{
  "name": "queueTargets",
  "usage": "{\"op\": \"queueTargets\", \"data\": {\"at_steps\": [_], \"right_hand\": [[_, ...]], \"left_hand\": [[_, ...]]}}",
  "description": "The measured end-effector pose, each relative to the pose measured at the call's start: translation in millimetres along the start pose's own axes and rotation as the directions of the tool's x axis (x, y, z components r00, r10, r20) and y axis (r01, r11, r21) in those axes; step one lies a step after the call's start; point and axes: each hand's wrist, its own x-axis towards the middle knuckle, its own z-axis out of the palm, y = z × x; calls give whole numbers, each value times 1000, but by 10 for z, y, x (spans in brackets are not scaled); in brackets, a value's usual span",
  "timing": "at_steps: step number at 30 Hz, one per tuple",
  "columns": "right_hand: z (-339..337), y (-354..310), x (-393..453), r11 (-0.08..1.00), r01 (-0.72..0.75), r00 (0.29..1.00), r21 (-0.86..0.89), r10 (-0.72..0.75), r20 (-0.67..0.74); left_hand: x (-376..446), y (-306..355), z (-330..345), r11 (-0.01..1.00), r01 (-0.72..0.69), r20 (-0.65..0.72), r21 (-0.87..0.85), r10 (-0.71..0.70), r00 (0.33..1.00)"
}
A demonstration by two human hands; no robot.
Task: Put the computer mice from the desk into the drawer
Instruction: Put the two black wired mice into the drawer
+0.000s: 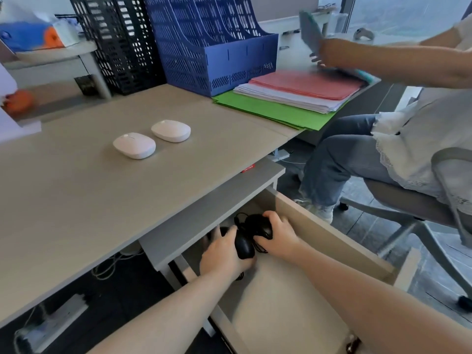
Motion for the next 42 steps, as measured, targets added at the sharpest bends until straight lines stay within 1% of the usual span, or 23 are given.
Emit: {"op": "queueTargets", "data": {"at_steps": [3,7,10,15,18,20,23,25,28,30,32,35,37,41,42], "right_hand": [[75,-3,12,997,34,999,-72,-33,12],[95,-4,56,986,71,997,-151,-69,22],[105,22,59,977,85,996,-194,-81,27],[117,24,26,974,85,996,-209,-84,13],[82,-41,-19,968,107,993,-226,-114,-17],[-7,-120,-48,959,119,989,-256,-137,-55],[-238,-321,-114,932,155,978,-329,-193,-85],[-416,-474,-172,923,164,977,-348,-200,-69],[-637,-693,-293,936,139,980,-323,-176,-89],[-754,-832,-381,945,143,972,-296,-190,-138],[-860,-983,-460,945,160,960,-284,-215,-176],[-990,-1218,-495,942,216,935,-258,-275,-223],[-1038,-1398,-456,936,251,923,-247,-308,-231],[-1003,-1796,-228,924,316,899,-216,-365,-242],[-965,-1884,-140,922,326,897,-207,-371,-241]], "left_hand": [[32,-10,28,999,34,104,13,-35,994],[61,-64,84,999,28,164,41,-34,986],[68,-85,130,999,12,186,47,-21,982],[43,-58,116,999,19,212,46,-28,977],[12,-34,61,998,29,199,49,-38,979],[-15,-2,-14,999,19,161,42,-25,987],[-63,89,-260,999,-3,64,41,0,998],[-116,174,-474,996,-15,61,84,10,998],[-264,287,-729,993,-45,41,110,41,998],[-374,344,-869,994,-73,-11,80,74,997],[-466,393,-1029,992,-112,-92,62,117,989],[-562,460,-1320,982,-177,-227,60,186,956],[-576,491,-1549,977,-206,-319,63,215,923],[-403,361,-1938,979,-195,-533,63,198,823],[-315,274,-1999,983,-171,-556,64,177,812]]}}
